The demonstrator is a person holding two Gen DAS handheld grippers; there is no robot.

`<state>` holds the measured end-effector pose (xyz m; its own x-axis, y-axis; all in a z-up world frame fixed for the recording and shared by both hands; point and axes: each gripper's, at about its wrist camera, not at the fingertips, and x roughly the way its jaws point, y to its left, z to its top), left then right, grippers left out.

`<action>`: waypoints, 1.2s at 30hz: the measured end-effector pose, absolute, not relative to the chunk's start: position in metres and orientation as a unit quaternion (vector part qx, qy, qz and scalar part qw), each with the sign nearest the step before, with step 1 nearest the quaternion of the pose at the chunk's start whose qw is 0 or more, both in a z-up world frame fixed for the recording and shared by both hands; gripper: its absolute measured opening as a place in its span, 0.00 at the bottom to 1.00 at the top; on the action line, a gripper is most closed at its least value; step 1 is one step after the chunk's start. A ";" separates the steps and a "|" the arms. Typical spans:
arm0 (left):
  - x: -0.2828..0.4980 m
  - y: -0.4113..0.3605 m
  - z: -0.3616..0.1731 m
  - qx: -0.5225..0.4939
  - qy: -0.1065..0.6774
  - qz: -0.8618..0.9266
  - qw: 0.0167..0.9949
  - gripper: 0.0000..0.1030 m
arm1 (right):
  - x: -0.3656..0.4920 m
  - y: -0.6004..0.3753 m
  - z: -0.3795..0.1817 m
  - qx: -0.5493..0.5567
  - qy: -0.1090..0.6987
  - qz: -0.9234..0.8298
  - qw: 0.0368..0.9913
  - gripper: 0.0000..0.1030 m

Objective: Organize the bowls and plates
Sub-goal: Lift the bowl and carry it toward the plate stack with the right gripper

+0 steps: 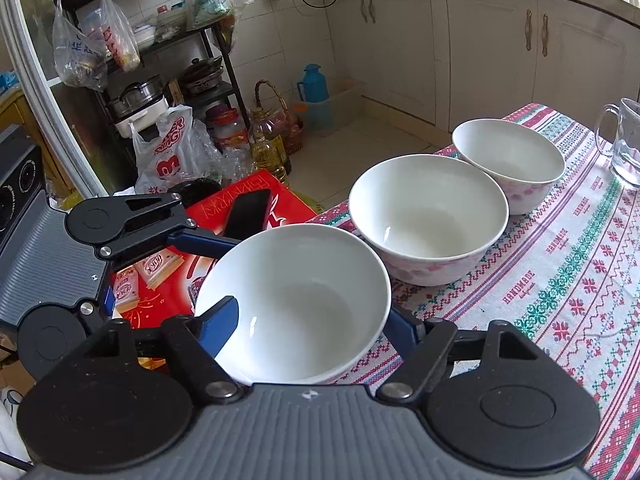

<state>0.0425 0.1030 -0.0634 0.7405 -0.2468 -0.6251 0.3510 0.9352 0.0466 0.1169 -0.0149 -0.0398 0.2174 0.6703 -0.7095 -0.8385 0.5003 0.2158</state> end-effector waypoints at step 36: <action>0.087 0.002 -0.055 0.125 0.300 -0.286 0.901 0.88 | 0.108 -0.137 -0.019 -0.075 0.378 0.372 0.845 0.80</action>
